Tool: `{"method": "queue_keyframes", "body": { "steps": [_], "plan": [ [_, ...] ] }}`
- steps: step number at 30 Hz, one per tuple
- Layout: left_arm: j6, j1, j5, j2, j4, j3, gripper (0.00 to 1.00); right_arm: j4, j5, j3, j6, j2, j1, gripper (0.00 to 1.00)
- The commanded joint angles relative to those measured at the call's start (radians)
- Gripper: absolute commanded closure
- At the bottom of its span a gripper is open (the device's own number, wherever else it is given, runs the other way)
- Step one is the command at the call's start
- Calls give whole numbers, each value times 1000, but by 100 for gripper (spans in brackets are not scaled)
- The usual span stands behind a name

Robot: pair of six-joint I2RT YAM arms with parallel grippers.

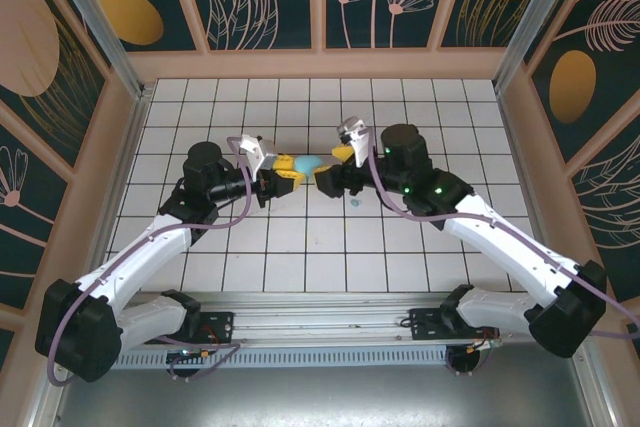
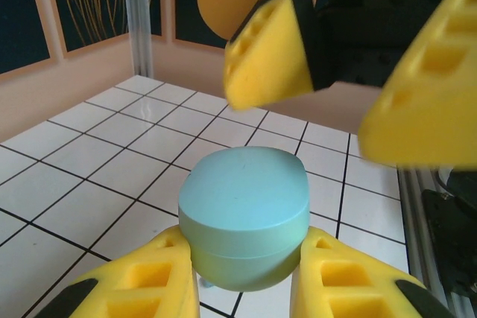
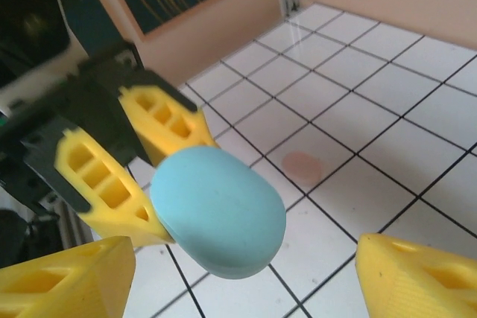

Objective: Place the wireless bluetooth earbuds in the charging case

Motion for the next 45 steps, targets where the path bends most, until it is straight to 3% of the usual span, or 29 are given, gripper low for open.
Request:
{"method": "queue_keyframes", "body": {
  "steps": [1,15,28,37,45],
  "plan": [
    [10,-6,31,-9,-1,34,100,-40,19,39,-62,15,12,20],
    [-11,-6,61,2,14,35,100,-73,130,129,-44,101,-27,21],
    [-13,-6,47,4,15,29,100,-128,27,199,19,156,-91,24],
    [-14,-6,13,4,17,19,100,-63,-99,142,108,51,-168,24],
    [-18,-6,4,13,31,20,100,-105,-175,150,96,53,-184,25]
  ]
}}
